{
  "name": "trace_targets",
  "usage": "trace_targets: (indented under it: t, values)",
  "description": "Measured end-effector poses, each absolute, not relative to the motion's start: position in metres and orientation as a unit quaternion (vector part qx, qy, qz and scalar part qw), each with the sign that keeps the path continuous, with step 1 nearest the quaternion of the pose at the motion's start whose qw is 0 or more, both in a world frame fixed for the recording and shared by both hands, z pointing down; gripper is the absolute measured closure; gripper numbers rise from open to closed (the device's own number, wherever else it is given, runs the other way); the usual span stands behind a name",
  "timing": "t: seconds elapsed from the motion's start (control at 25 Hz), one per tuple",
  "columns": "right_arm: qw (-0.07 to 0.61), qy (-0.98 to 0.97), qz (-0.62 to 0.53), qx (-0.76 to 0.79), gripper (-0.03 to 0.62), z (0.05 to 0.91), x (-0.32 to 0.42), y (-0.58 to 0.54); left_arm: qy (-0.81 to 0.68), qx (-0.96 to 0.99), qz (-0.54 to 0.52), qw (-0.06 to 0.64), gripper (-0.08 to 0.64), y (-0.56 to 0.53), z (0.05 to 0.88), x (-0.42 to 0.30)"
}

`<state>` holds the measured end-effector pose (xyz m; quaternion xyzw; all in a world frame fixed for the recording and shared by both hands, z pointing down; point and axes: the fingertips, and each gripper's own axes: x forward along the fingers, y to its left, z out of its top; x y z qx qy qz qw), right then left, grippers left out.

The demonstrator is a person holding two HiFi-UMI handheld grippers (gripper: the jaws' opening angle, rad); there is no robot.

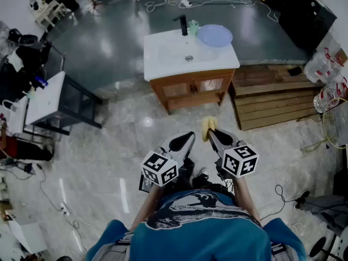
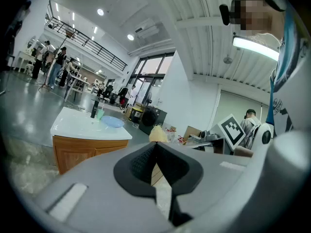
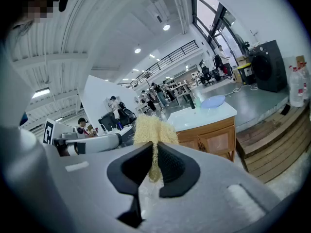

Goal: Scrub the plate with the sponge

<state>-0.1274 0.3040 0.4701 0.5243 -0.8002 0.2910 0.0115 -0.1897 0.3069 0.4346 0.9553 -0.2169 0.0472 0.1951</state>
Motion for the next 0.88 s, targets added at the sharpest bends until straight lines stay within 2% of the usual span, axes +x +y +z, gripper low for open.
trace_targets:
  t: [0.88]
  values:
    - [-0.010,-0.786,0.298,0.542,0.563,0.466,-0.151,0.205,-0.191,0.961,0.038,0.197,0.558,0.206,0.429,-0.215]
